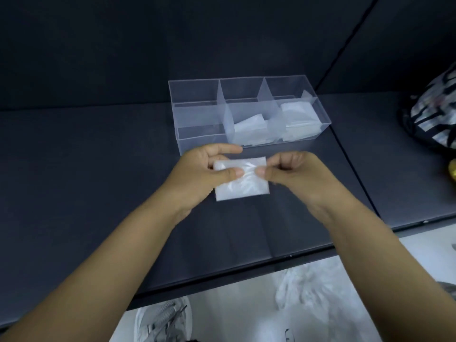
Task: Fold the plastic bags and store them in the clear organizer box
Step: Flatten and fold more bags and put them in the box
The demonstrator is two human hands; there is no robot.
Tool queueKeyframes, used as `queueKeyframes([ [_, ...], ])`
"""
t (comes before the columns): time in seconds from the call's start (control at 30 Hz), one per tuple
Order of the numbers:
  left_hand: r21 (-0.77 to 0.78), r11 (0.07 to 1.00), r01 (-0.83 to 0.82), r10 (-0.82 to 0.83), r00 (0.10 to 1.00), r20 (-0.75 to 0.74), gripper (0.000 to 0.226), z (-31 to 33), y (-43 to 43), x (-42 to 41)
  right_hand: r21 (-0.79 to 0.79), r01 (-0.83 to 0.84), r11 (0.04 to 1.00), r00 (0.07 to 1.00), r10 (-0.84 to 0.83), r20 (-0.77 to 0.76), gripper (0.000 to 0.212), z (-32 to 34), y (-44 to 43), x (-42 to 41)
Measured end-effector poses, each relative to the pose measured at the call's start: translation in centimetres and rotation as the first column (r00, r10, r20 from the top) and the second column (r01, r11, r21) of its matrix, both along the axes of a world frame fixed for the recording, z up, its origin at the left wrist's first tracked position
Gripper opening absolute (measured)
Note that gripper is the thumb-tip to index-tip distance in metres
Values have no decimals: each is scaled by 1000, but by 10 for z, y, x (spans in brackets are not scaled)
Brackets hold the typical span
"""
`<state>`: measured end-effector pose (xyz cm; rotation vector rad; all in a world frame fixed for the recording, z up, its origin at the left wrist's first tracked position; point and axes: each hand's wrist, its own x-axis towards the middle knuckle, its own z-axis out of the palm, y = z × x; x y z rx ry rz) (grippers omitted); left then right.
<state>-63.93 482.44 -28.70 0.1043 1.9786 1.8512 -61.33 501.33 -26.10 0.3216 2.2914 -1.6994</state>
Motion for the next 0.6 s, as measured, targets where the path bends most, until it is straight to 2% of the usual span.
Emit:
queueKeyframes([
  [0.07,-16,992,-125,124,989,-80,30,2,2,-13,9,100,995,995,-100,17,6,-3,7,-22],
  [0.17,-27,936,-350,337,917,-212,23,1,-4,-31,108,253,961,967,-252,-26,16,-5,19,-69],
  [0.23,-139,895,-424,350,860,-370,19,-6,-6,-31,212,273,938,962,-267,-53,20,-7,23,-100],
  [0.3,-344,837,-425,180,808,-561,23,-17,-4,-26,396,229,889,973,-221,-65,17,-15,24,-127],
  [0.33,-462,792,-399,39,788,-614,34,-25,-2,-24,508,192,839,980,-189,-58,15,-20,23,-137],
  [0.4,-673,657,-339,-221,767,-602,57,-41,1,-20,710,124,694,991,-127,-49,12,-28,20,-150],
  [0.43,-736,590,-331,-300,757,-581,64,-47,1,-19,784,104,612,994,-99,-55,9,-31,18,-154],
  [0.53,-798,505,-329,-397,732,-554,71,-56,-2,-17,925,64,376,998,0,-69,6,-37,17,-156],
  [0.6,-807,494,-324,-415,727,-547,71,-56,-3,-17,951,26,308,998,46,-42,11,-40,19,-155],
])
